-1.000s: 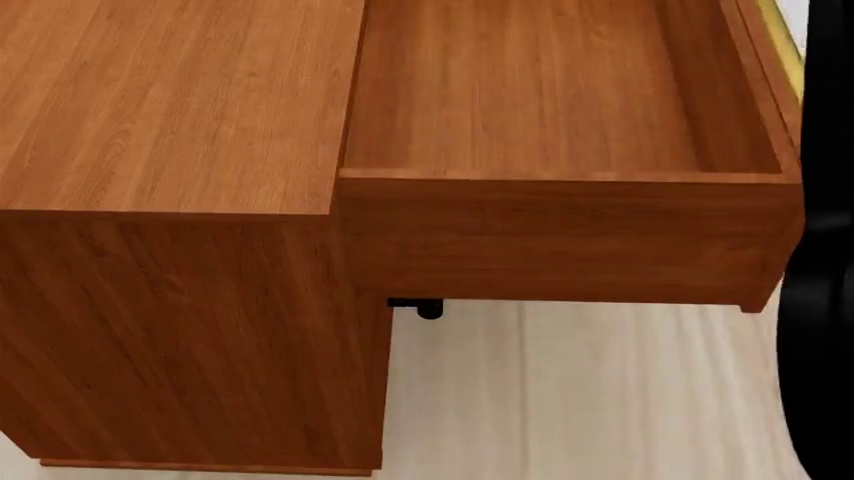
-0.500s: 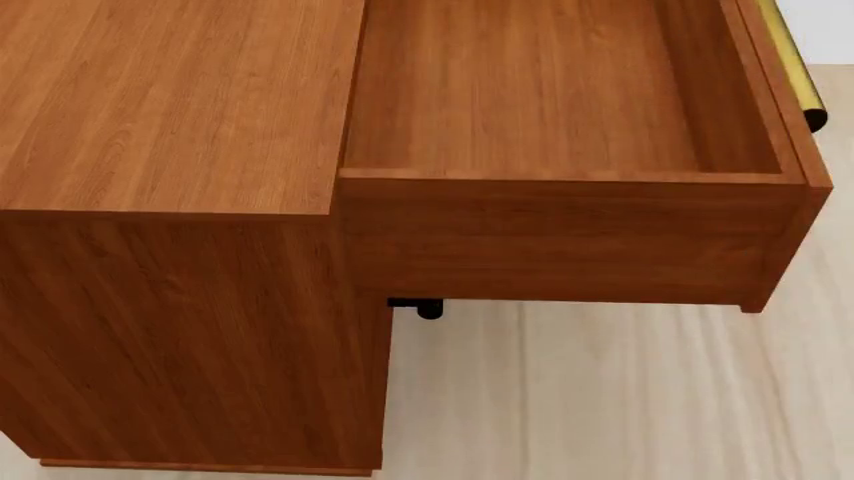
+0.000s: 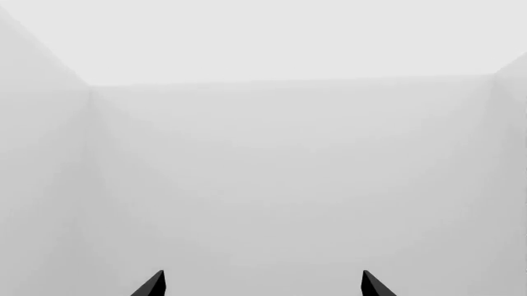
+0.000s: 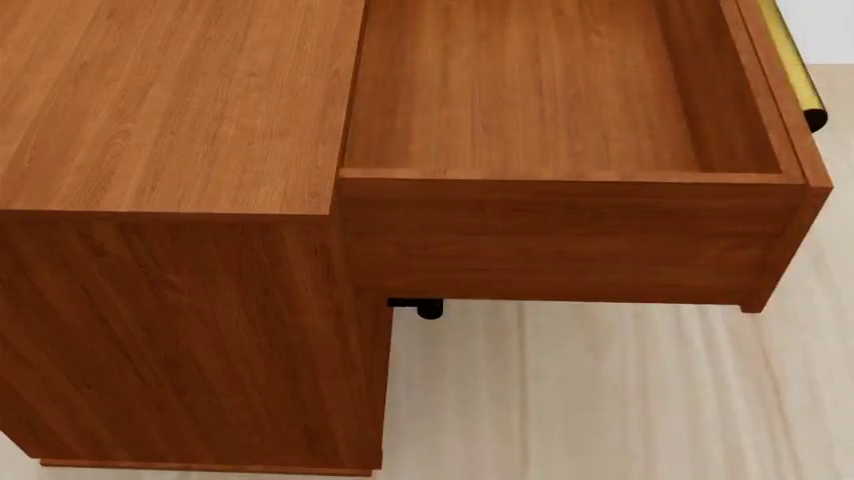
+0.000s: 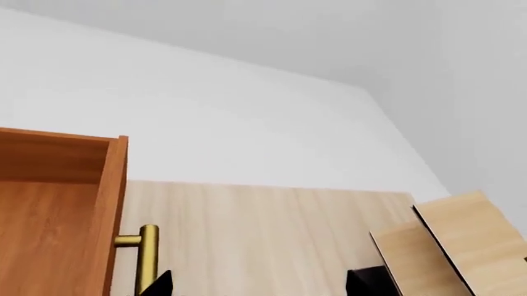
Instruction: Close the bottom drawer of the cabinet and open the top drawer.
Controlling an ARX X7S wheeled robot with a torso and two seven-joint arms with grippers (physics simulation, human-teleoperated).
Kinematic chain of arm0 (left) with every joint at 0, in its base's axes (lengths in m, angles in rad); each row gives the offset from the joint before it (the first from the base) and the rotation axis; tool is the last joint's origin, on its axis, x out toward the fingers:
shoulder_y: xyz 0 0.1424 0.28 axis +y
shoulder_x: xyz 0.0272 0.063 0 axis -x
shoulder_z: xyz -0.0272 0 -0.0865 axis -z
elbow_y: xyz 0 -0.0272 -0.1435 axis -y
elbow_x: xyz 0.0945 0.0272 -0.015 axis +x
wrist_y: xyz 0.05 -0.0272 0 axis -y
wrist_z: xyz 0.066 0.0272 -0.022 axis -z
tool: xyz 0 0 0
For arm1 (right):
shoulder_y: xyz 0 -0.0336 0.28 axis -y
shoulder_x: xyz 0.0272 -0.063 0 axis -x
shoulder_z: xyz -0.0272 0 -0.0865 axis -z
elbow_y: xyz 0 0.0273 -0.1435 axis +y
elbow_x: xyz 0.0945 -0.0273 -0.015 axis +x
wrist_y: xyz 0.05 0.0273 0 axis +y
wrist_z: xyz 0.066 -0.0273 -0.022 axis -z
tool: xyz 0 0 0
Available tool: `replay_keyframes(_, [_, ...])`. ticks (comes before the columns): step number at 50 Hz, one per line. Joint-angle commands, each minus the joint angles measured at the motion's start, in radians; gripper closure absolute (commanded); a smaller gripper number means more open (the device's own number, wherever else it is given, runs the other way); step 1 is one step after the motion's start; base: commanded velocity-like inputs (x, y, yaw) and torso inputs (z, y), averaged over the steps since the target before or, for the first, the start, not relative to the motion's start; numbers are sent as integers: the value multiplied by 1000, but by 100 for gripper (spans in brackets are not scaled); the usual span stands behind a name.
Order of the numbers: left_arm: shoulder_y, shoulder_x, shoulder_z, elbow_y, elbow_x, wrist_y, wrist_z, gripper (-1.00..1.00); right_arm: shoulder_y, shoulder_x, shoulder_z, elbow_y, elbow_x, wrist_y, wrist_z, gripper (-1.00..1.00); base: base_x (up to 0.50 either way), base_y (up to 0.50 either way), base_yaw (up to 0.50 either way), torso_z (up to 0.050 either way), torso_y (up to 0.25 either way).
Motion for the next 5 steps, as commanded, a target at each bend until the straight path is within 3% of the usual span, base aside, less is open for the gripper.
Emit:
replay_keyframes(1, [-13,4,9,1,-4,-4,-4,-100,26,100,-29,-97,378,-8,272,-100,0,0,0,0,0])
replay_keyframes(5, [-18,3,10,6,-9,-8,-8,-100,15,125,-26,-138,470,-18,335,-100,0,0,0,0,0])
